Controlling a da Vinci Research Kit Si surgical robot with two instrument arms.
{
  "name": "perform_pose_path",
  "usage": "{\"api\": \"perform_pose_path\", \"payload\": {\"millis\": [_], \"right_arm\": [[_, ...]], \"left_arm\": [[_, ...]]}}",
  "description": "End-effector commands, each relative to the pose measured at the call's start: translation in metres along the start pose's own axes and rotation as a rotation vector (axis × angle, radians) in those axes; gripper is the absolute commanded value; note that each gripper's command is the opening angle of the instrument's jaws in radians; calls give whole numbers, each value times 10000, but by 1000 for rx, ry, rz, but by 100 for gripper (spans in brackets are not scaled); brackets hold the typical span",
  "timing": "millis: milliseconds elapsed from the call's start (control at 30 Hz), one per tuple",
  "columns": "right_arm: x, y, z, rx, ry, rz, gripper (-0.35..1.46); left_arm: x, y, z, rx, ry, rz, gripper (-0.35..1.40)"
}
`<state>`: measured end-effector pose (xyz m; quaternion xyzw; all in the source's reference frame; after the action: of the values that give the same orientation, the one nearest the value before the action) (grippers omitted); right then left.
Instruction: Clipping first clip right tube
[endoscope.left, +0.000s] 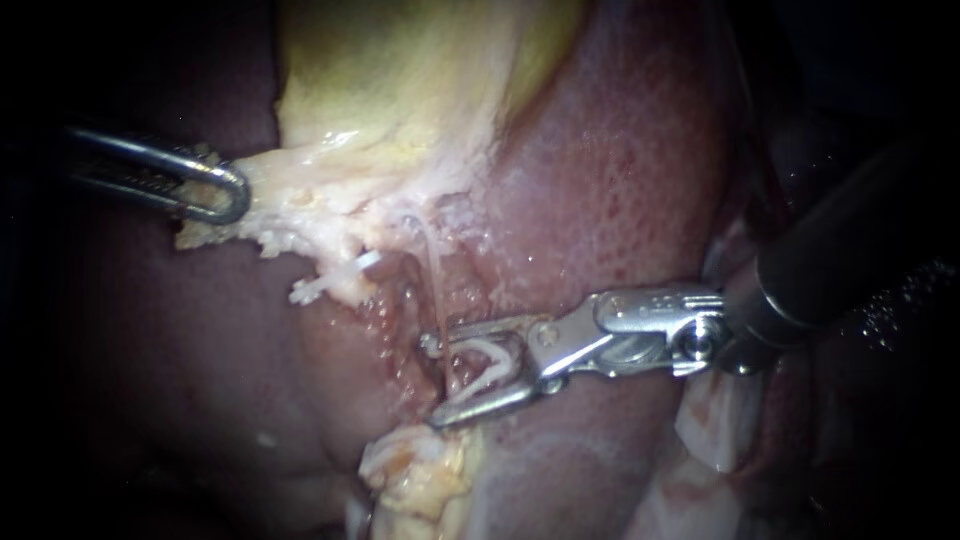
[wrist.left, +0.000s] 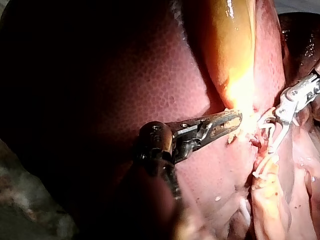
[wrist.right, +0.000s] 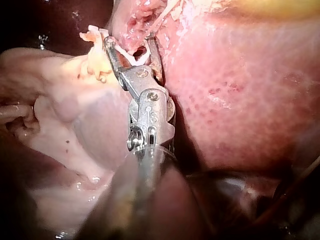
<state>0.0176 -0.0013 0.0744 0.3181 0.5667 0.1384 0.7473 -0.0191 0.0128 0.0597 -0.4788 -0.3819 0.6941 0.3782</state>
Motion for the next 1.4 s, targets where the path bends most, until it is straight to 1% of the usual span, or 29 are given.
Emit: {"api": "perform_pose_path", "payload": {"millis": [33,167,233,400,500,600,667,767,933,1033,1133,1200,1267,1400], "right_arm": [[0,0,1,2,7,9,47],[1,2,7,14,31,27,47],[1,2,8,18,36,38,47],[0,1,9,28,37,49,46],[1,-2,10,33,38,55,47],[2,-9,10,45,38,53,48],[2,-16,9,70,31,63,48],[4,-28,9,121,36,63,45],[13,-48,14,185,43,57,44],[21,-58,15,223,58,65,41],[27,-62,18,254,53,59,40],[28,-63,20,245,56,63,40],[28,-63,21,212,65,69,39],[28,-61,19,209,66,76,38]], "left_arm": [[0,0,0,0,0,0,-35],[0,0,0,1,0,0,-35],[0,0,0,1,0,0,-35],[0,0,0,0,0,0,-35],[0,-1,0,0,0,0,-35],[0,-1,0,0,0,0,-35],[0,-1,0,0,0,0,-35],[0,-1,0,0,0,0,-35],[0,-1,0,0,0,0,-35],[0,-1,0,0,0,0,-35],[0,-1,0,0,0,0,-35],[0,-1,0,0,0,0,-35],[0,-1,0,0,0,0,-35],[0,-1,0,0,0,0,-35]]}}
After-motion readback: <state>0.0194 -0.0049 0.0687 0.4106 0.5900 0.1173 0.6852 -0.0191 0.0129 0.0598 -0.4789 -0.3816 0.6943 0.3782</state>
